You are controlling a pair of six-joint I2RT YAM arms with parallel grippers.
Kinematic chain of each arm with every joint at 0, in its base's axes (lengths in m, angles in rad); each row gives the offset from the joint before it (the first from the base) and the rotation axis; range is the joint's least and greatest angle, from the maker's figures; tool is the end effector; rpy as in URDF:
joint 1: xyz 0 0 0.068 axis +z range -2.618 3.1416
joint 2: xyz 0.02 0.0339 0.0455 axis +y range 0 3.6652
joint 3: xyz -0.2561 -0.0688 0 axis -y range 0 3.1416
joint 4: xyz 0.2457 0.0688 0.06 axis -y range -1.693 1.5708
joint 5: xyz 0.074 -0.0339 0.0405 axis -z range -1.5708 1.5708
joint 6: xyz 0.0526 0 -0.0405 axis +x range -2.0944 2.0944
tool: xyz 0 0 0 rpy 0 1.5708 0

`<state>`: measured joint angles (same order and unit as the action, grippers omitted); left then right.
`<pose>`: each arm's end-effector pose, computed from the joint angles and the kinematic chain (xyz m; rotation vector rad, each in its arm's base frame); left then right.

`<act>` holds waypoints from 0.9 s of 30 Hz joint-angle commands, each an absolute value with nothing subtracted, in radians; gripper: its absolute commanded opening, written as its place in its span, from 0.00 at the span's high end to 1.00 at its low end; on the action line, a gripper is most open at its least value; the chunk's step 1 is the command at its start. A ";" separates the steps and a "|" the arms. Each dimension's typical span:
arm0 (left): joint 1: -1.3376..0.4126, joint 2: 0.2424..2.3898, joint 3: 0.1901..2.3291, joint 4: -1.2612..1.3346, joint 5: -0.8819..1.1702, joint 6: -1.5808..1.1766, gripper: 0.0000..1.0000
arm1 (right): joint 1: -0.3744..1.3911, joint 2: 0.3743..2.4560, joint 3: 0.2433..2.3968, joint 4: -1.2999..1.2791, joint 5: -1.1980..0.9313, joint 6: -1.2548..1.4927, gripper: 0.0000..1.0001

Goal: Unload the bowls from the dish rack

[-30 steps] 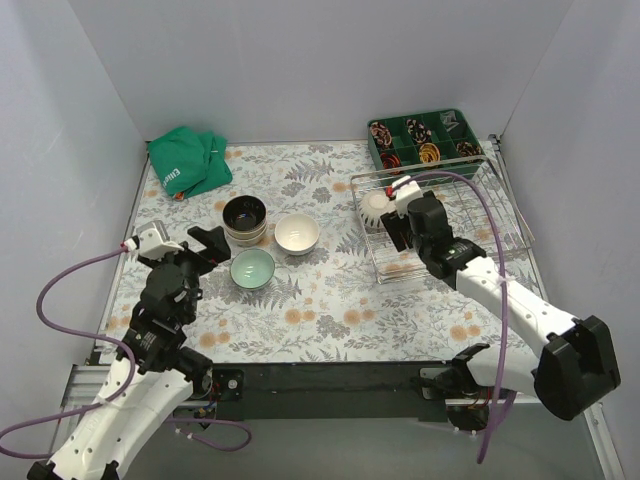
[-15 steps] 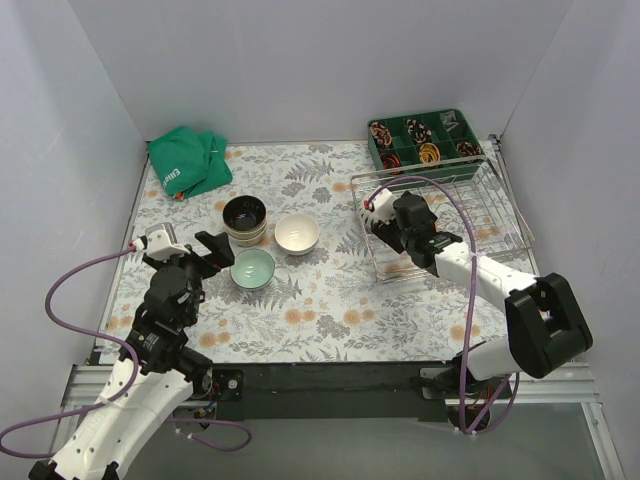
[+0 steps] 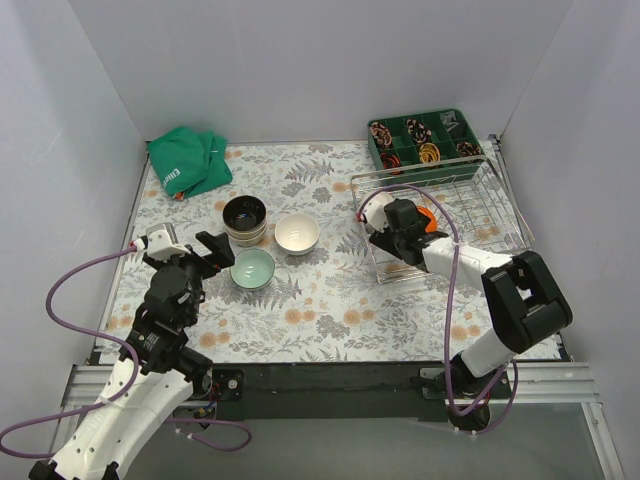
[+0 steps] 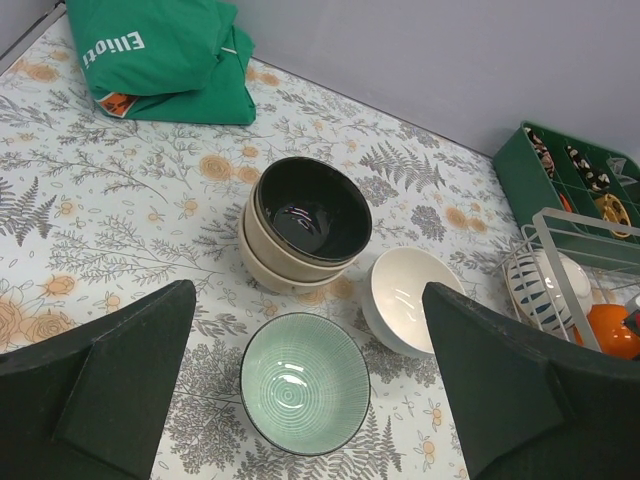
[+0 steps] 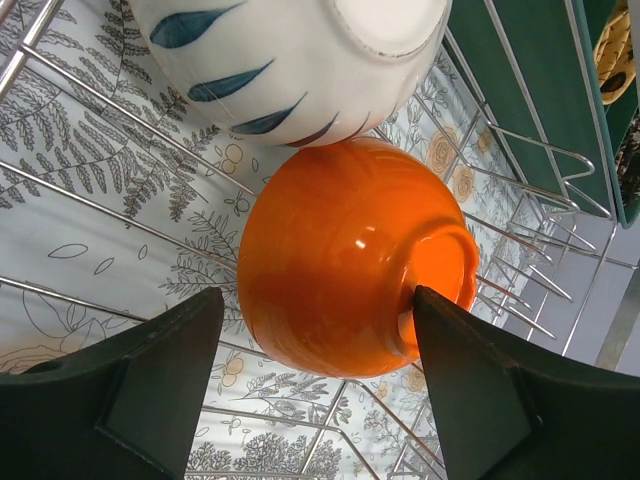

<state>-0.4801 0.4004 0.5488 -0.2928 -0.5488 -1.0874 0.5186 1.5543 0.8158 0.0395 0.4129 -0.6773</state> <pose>0.1332 -0.0384 0.2919 -0.9002 1.4932 -0.6968 0.2983 0.1459 0.1699 -1.0840 1.9809 -0.5522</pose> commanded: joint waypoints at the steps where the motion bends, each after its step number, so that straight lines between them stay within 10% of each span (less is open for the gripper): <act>1: -0.482 0.407 0.537 -0.301 -0.549 -1.063 0.02 | 0.517 1.585 0.845 0.069 0.445 -0.707 0.16; 21: -0.480 0.403 0.534 -0.302 -0.546 -1.058 0.02 | 0.558 1.684 0.842 0.089 0.638 -0.818 0.01; 27: -0.480 0.403 0.532 -0.302 -0.548 -1.057 0.02 | 0.563 1.660 0.845 0.094 0.652 -0.830 0.16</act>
